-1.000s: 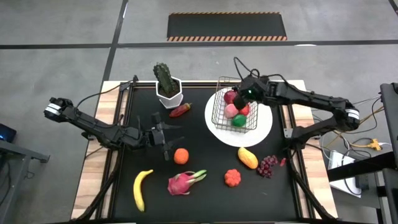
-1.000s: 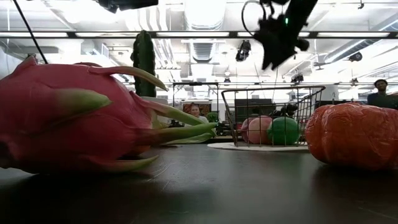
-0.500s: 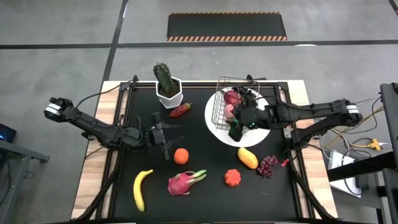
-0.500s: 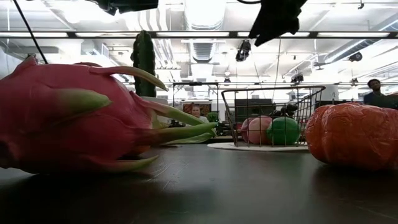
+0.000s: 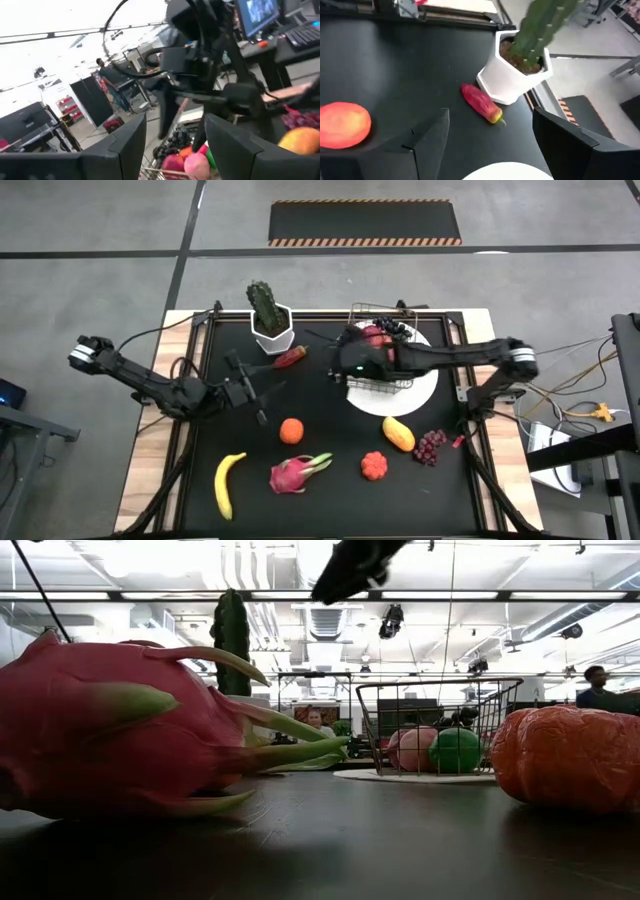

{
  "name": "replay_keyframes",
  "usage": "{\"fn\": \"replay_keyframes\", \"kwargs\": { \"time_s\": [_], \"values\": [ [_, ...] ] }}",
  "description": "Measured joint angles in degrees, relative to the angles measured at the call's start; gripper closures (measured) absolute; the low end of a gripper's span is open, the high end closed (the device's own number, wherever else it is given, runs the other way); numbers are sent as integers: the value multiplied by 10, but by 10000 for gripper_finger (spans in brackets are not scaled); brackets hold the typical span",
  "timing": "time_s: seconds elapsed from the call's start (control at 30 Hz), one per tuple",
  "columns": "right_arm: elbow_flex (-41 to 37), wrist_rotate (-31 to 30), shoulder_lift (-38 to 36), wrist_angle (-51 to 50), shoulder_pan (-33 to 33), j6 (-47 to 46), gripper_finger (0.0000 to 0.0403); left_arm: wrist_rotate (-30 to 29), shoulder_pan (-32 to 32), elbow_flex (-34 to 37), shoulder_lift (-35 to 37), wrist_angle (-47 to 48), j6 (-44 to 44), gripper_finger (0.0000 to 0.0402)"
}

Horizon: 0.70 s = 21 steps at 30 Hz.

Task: Build produce basket
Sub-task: Put the chili pepper into the wire basket

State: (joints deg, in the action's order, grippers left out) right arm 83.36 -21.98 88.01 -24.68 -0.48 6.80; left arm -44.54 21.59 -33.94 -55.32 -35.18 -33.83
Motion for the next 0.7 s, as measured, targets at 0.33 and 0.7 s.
{"fn": "replay_keyframes", "kwargs": {
  "time_s": [0.33, 0.7],
  "values": [
    [102, 14, 148, -40, -52, 28, 127, 4, 15, 38, 71, -8, 5, 217],
    [135, 87, 228, -30, -104, 34, 126, 5, 14, 62, 107, -9, 4, 217]
  ]
}}
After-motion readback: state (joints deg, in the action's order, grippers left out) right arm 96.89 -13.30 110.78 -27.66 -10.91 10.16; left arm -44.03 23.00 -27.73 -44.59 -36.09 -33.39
